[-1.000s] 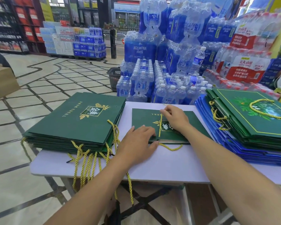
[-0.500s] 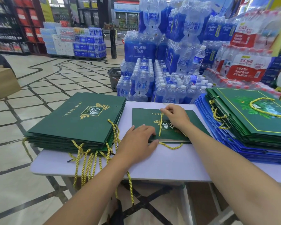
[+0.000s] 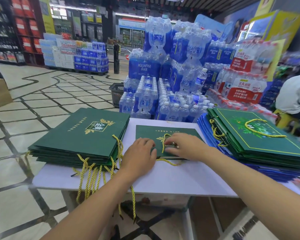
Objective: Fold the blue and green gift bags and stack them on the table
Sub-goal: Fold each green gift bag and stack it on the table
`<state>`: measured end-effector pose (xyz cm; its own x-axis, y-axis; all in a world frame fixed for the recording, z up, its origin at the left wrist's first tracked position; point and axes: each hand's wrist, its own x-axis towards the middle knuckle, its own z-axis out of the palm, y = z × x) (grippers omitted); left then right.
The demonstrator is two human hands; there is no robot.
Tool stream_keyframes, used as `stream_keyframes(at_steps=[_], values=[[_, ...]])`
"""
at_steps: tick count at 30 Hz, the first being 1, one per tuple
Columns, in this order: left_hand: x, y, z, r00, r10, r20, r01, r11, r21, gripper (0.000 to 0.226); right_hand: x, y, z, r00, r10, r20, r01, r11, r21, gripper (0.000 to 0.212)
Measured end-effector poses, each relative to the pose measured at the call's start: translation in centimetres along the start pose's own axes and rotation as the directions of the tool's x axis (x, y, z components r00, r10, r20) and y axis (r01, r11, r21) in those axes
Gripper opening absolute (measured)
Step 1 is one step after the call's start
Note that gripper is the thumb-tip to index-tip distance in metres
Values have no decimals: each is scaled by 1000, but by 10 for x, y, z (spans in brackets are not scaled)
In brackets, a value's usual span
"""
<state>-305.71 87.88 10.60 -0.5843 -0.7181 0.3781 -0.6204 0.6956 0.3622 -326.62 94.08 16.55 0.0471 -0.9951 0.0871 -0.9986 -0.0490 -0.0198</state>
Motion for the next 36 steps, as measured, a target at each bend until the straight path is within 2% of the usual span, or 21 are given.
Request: stream_keyframes(at_steps=[5, 7, 9, 11, 14, 16, 18, 19, 21, 23, 25, 27, 28, 31, 34, 36], values=[[-2, 2, -2, 999, -39, 37, 39, 999, 5, 30, -27, -4, 4, 994, -23, 105, 43, 982, -182, 52], [-3, 3, -2, 998, -48, 42, 48, 999, -1, 30, -28, -7, 5, 994, -5, 111, 33, 969, -245, 49], [-3, 4, -3, 998, -39, 45, 39, 999, -8, 30, -30, -14, 7, 997, -21, 81, 46, 943, -330, 43], [-3, 6, -5, 999, -39, 37, 40, 999, -24, 32, -35, -18, 12, 994, -97, 46, 107, 910, -400, 34], [-1, 9, -12, 996, -77, -47, 70, 988, -138, 42, -39, -16, 18, 994, -108, -23, 88, 899, -429, 7], [2, 16, -24, 976, -127, -177, 71, 953, -296, 52, -33, -15, 13, 985, -43, -169, -28, 917, -397, 24], [8, 26, -41, 934, -212, -288, 54, 880, -473, 60, -23, -14, 4, 943, 19, -333, -123, 947, -296, 37], [12, 32, -49, 914, -260, -311, 48, 832, -552, 62, -20, -19, -8, 922, 63, -381, -163, 958, -235, 33], [21, 42, -62, 893, -344, -290, 59, 728, -683, 64, -15, -25, -36, 900, 134, -414, -198, 973, -115, 12], [30, 49, -71, 905, -371, -206, 98, 655, -749, 59, -9, -24, -57, 845, 168, -508, -204, 979, -16, 15], [38, 54, -76, 942, -310, -126, 130, 686, -716, 48, -5, -27, -77, 783, 263, -564, -168, 962, 216, 28], [42, 59, -79, 977, -200, -72, 107, 755, -646, 41, -1, -28, -90, 696, 396, -599, -86, 874, 477, 38], [43, 62, -80, 987, -153, -48, 89, 776, -625, 41, -2, -31, -94, 676, 442, -590, -67, 834, 548, 39], [42, 69, -80, 999, -51, 3, 45, 837, -546, 44, -11, -36, -92, 678, 546, -492, -56, 706, 706, 39], [39, 66, -73, 997, 20, 76, 18, 881, -473, 35, -24, -35, -76, 726, 630, -276, -67, 465, 883, 37], [35, 57, -64, 982, 63, 178, 12, 919, -393, 36, -31, -29, -56, 737, 661, -142, -144, 359, 922, 35]])
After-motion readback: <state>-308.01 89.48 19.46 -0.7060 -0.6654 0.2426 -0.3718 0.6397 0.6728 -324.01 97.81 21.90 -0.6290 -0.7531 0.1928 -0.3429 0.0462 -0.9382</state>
